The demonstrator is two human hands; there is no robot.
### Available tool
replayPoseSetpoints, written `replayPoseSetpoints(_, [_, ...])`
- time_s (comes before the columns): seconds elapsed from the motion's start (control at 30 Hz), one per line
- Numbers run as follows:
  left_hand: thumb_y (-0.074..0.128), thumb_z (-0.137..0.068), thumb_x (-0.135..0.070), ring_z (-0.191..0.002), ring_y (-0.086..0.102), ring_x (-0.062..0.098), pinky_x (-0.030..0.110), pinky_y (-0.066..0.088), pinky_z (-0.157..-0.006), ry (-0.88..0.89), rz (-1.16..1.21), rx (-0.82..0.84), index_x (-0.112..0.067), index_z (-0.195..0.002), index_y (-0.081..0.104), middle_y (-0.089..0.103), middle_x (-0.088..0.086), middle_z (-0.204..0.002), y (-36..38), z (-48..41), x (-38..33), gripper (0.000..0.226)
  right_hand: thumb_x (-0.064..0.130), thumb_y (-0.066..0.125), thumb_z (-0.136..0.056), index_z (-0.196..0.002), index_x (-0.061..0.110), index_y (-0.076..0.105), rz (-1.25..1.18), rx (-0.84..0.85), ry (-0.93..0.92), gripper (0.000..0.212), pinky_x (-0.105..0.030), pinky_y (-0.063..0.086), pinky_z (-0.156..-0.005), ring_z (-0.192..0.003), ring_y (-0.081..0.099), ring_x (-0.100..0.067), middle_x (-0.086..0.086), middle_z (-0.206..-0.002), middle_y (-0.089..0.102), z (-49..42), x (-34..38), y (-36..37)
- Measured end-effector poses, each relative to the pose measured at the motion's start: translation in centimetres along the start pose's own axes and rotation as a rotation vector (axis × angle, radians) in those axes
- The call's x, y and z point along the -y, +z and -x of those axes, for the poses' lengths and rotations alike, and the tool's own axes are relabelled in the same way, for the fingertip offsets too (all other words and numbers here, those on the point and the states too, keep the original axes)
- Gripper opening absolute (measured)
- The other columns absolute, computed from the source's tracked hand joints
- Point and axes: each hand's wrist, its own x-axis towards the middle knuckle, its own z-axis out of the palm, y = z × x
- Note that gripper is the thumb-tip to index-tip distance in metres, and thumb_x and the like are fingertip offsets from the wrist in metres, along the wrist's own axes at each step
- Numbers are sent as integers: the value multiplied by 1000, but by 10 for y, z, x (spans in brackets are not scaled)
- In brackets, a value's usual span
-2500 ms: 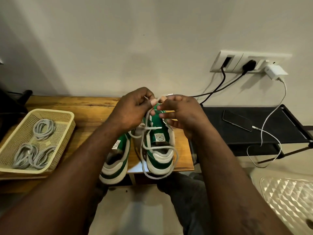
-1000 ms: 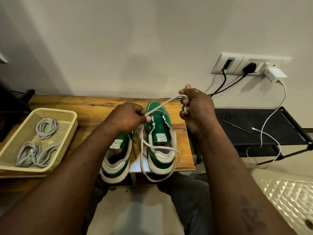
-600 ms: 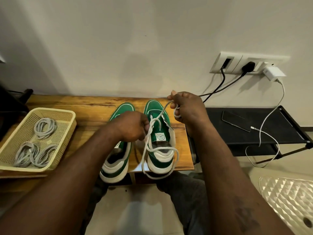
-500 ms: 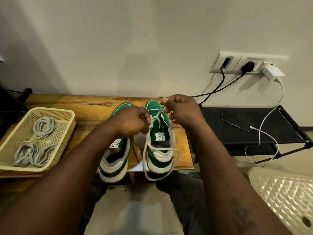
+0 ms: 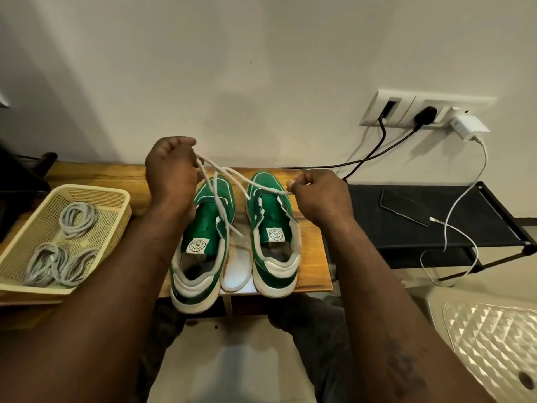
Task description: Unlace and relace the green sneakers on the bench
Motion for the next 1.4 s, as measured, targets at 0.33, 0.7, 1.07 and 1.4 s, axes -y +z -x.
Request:
replayPoseSetpoints(0.33, [49,-99,4,-53,50,8,22,38,-47,-193,157,-85,-13,-95,71,63,7,-95,-7,-8,3,29,38,60,-104,-99,20,75,-180,-468,64,25,-21,35,-59,-76,58,-11,6,-86,66,0,-2,-26])
replayPoseSetpoints(0.7, [51,-94,16,-104,72,21,23,55,-85,-48,713,590,-9,-99,73,73,6,-106,0,15,-35,34,39,65,-102,-91,23,75,-284,-351,-80,22,-23,45,-67,-81,64,-8,12,-84,70,-1,3,-20])
replayPoseSetpoints(1.07, [62,-88,-14,-104,65,11,26,50,-90,561,-757,183,-28,-101,78,76,-7,-106,6,23,-8,24,40,65,-101,-99,27,78,-211,-298,-78,18,-20,40,-72,-90,65,-6,14,-96,74,-1,4,-20])
replayPoseSetpoints(1.4, [75,-85,-17,-104,66,28,44,61,-88,337,-1479,814,-33,-127,71,66,4,-121,35,67,38,45,33,69,-98,-88,21,77,-51,123,-42,17,-45,62,-83,-89,71,-20,3,-89,75,0,-9,-16])
